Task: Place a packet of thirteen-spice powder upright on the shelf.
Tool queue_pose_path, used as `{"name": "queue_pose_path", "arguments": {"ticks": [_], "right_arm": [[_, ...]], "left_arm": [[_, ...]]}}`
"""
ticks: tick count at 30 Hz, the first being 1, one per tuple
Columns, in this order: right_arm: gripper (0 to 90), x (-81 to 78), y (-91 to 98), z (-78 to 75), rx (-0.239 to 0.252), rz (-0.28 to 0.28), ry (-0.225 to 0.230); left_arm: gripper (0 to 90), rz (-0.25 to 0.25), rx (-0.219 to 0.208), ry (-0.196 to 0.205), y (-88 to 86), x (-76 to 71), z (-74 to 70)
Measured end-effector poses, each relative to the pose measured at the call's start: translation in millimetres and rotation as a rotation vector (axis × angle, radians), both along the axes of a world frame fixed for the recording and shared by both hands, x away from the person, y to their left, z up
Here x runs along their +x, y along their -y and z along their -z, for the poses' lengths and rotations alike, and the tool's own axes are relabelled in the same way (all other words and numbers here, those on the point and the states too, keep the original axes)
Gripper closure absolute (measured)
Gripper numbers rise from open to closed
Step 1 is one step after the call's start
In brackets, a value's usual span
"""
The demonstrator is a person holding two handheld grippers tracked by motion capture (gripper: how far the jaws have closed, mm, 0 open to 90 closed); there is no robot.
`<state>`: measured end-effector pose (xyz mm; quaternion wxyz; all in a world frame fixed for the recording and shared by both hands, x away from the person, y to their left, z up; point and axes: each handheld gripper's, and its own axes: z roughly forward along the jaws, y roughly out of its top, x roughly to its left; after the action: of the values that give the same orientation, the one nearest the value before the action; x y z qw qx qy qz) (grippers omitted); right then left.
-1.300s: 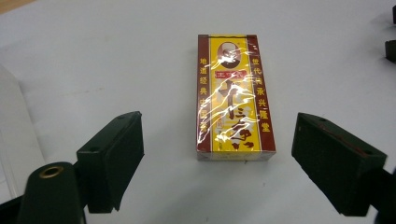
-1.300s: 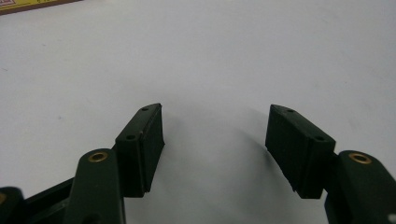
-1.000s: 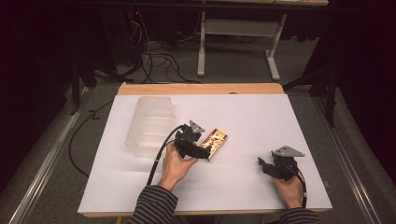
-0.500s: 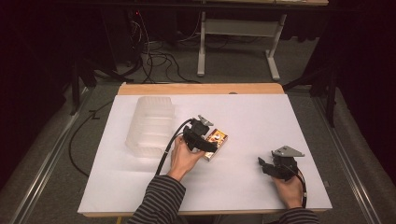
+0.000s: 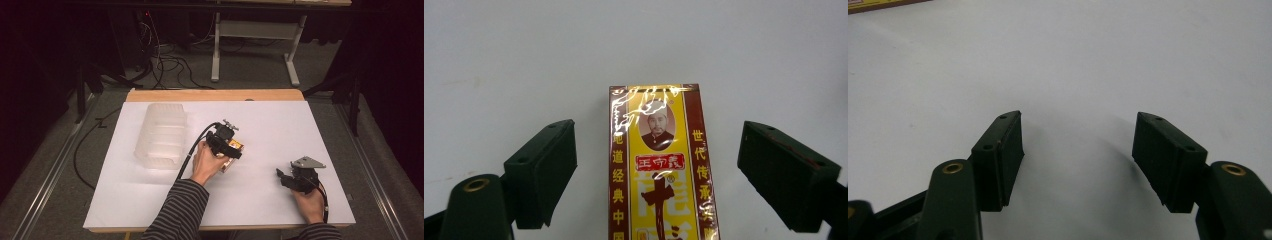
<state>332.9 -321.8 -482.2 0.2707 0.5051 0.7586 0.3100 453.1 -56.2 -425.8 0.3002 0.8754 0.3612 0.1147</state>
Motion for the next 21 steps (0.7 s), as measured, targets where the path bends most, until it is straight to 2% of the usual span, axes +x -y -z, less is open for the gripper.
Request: {"name": "queue_pose_path", "arguments": {"ticks": [4, 15, 21], "right_arm": [[37.5, 0.0, -0.1, 0.0, 0.0, 0.0, 0.0], [37.6, 0.0, 0.1, 0.1, -0.007, -0.005, 0.003], [37.8, -0.5, -0.6, 0.1, -0.012, -0.005, 0.006]], "left_arm": [[16.1, 0.01, 0.035, 0.001, 7.9, 2.0, 6.0], [15.7, 0.0, 0.067, -0.011, 16.4, 8.1, 18.1], [16.0, -0.001, 0.084, -0.032, 19.8, 11.8, 25.5]]}}
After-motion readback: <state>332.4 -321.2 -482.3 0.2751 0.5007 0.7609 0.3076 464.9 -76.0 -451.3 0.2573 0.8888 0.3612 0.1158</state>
